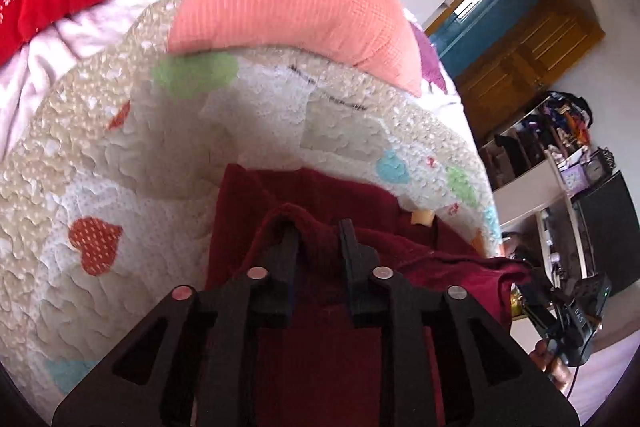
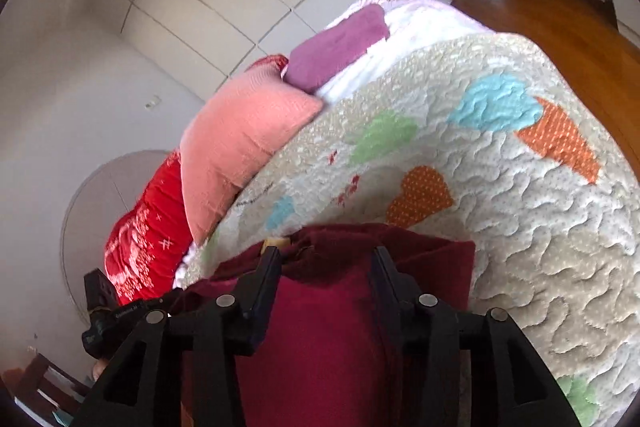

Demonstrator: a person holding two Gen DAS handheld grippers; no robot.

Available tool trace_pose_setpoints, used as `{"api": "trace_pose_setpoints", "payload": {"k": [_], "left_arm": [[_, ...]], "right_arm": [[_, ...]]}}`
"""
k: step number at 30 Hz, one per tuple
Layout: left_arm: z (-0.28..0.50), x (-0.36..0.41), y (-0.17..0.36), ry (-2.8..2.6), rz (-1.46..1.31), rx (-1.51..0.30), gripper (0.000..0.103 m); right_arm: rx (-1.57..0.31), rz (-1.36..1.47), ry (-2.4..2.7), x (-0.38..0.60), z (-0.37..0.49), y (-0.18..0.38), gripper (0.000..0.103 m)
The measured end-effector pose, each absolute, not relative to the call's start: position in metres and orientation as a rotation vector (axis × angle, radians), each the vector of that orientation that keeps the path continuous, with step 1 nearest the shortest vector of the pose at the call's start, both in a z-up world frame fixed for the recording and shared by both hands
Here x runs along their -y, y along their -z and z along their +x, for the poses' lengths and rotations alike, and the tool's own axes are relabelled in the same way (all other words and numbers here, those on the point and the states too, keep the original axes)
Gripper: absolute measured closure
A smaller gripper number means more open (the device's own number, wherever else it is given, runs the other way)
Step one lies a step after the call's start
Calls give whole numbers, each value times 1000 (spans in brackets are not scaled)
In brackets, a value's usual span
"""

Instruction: Fold small clothes

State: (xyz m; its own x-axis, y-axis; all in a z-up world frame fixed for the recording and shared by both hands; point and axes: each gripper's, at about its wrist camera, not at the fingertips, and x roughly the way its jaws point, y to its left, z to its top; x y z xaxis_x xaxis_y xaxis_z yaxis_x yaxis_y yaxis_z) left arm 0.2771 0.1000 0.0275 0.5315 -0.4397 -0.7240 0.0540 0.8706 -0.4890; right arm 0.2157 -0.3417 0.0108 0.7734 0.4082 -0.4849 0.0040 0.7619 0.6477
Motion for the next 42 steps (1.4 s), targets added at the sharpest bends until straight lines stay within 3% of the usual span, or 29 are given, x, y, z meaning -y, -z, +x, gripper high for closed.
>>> {"api": "trace_pose_setpoints", "payload": {"k": [1, 2, 3, 5, 11, 17, 22, 32, 37, 42], "left_arm": [[274, -100, -35, 302, -416, -950, 61], [269, -101, -43, 280, -387, -916, 32], [264, -102, -52, 257, -369, -868, 23], [256, -103, -59, 274, -366, -823, 22], [267, -76, -33, 244, -276, -921, 22], [309, -67, 14, 92, -232, -1021, 22], [322, -80, 36, 71, -305, -1064, 22], [233, -113, -12, 178, -283, -965, 22], [182, -116, -4, 181, -266, -955, 22], [164, -107, 10, 161, -215, -968, 22]], "right_arm": [[-642, 656, -231, 343, 210, -18, 55], [-637, 618, -236, 339, 206, -26, 55], [-643, 578, -251, 334, 203, -30, 55], [-651, 483, -293, 316, 198, -35, 55], [-772, 284, -283, 270, 222, -4, 64], [-880, 346, -127, 294, 272, 43, 67], [-865, 317, -121, 292, 268, 35, 67], [-830, 258, -214, 280, 168, 0, 65], [-902, 222, -190, 274, 166, 34, 64], [-885, 265, -183, 272, 163, 13, 64]]}}
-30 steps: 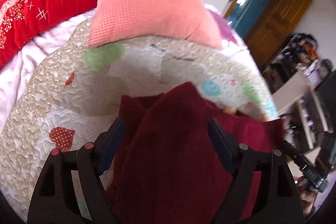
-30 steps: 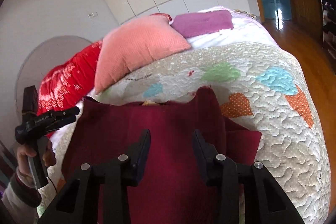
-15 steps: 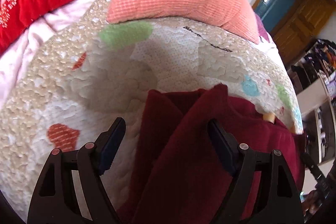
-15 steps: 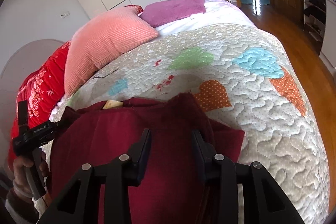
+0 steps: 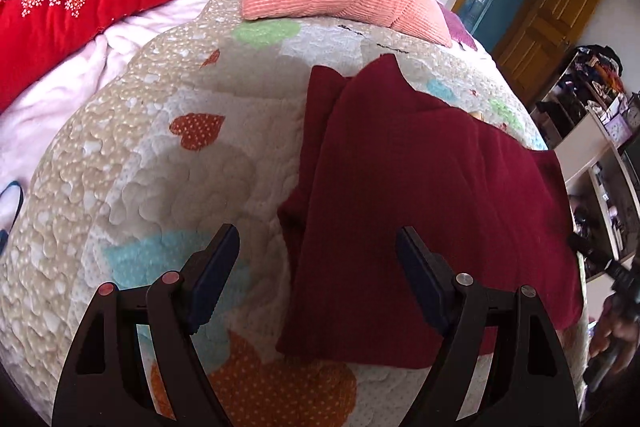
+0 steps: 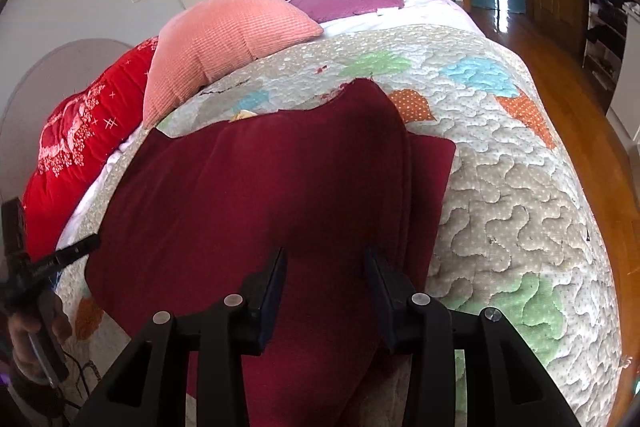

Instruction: Fold small clothes

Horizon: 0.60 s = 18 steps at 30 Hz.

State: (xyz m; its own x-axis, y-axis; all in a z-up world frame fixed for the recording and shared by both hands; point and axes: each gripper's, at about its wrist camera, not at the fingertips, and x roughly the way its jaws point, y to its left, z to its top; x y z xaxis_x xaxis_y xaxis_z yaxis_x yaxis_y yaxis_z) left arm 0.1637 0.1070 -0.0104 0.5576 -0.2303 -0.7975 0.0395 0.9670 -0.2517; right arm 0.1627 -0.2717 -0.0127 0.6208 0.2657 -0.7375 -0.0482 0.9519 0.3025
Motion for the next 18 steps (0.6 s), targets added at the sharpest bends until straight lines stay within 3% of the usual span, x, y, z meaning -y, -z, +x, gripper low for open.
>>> {"api": "trace_pose_setpoints", "payload": {"k": [6, 11, 13, 18], "left_arm": [[168, -101, -2, 168, -220, -924, 22], [189, -98, 12, 106, -210, -964, 22], [195, -98, 21, 96, -214, -990, 22], [196, -99, 24, 107, -221, -987, 22]], "right_arm": [[-835, 230, -136, 272, 152, 1, 61], [-896, 211, -20, 289, 173, 35, 58], [-902, 290, -35, 301, 176, 44, 50], [-882, 371, -70, 313, 171, 43, 47]]}}
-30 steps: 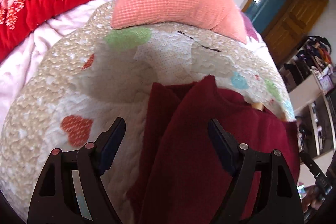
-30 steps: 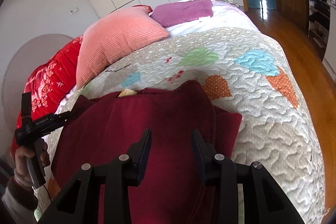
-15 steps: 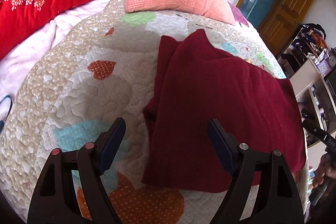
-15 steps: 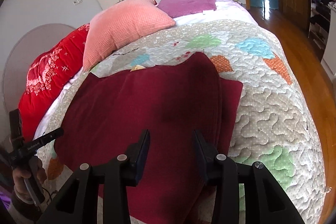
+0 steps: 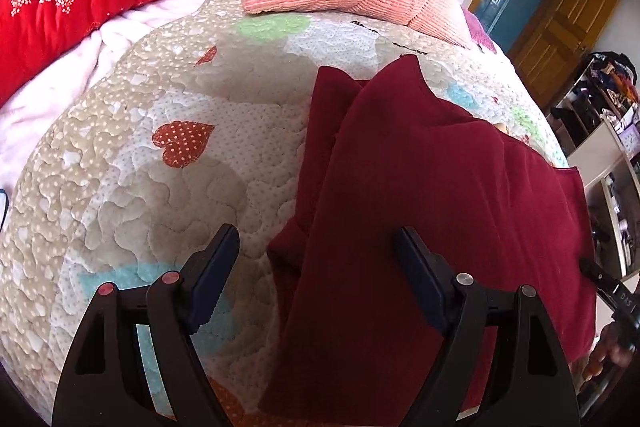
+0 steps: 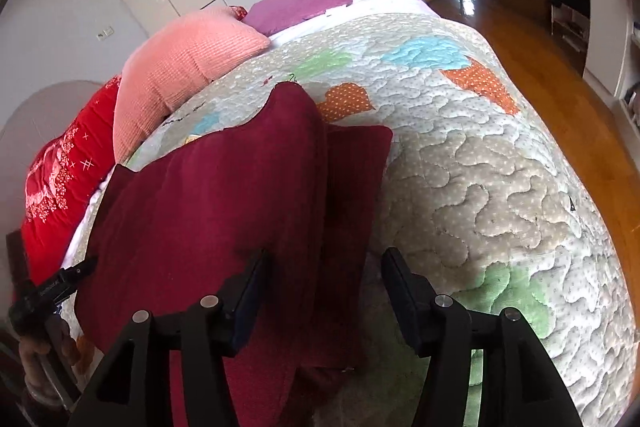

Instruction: Fold small clothes

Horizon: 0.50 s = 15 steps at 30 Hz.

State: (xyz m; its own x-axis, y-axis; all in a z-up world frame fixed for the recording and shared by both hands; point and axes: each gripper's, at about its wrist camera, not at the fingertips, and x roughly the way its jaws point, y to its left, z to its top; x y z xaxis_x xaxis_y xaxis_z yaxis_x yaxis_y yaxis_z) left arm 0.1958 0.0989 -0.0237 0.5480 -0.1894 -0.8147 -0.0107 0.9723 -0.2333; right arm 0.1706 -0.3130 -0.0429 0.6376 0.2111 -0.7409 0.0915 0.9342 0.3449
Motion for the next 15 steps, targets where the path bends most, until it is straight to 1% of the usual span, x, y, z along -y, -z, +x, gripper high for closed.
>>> {"api": "trace_pose_setpoints", "payload": {"k": [8, 10, 15], "left_arm": [[193, -99, 21, 108, -222, -986, 22], [191, -100, 19, 110, -225, -986, 22], [183, -103, 15, 113, -214, -988, 22]], "right_arm": [[-862, 356, -83, 301, 158, 29, 46], [-856, 367, -85, 301, 155, 27, 42], [-861, 383, -92, 295, 145, 21, 41]]}}
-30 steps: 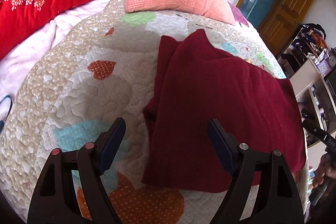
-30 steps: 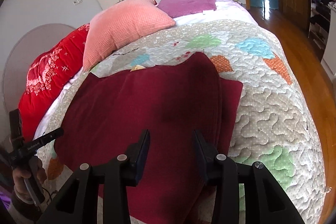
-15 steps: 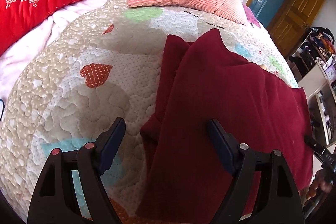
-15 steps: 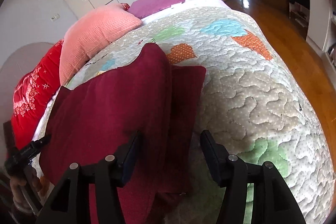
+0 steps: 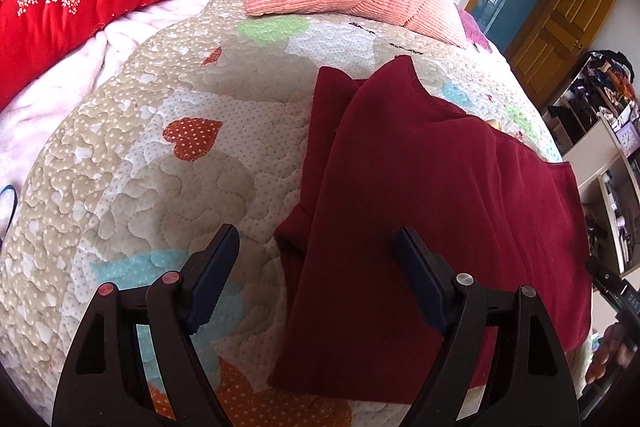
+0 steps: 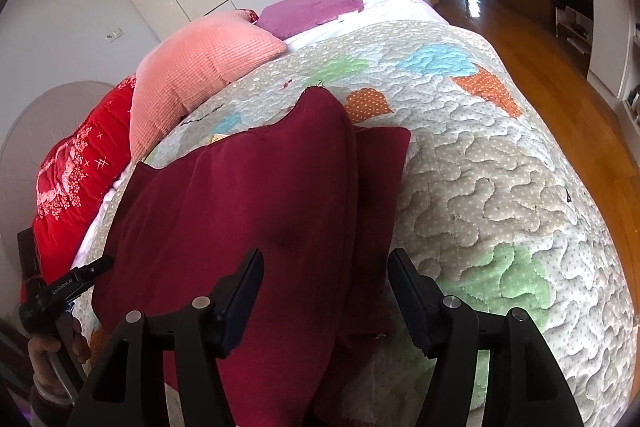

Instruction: Fold small clothes

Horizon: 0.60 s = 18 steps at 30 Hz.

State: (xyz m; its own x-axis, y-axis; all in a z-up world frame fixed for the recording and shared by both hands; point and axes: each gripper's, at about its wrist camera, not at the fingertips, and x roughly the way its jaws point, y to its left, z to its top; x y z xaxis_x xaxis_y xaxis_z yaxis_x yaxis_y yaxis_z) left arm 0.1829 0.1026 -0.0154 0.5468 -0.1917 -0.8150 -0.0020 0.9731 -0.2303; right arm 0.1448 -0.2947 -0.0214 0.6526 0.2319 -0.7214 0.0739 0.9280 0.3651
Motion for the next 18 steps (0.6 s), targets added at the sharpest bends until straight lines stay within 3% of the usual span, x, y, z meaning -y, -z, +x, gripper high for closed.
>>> {"api": "trace_pose_setpoints", "payload": {"k": [13, 18], "left_arm": [[155, -121, 23, 105, -294, -967, 22], [155, -126, 31, 135, -314, -966, 22]], "right_arm": [[-816, 206, -186, 210, 163, -15, 41], [-758, 137, 3, 230, 161, -33, 40]]}}
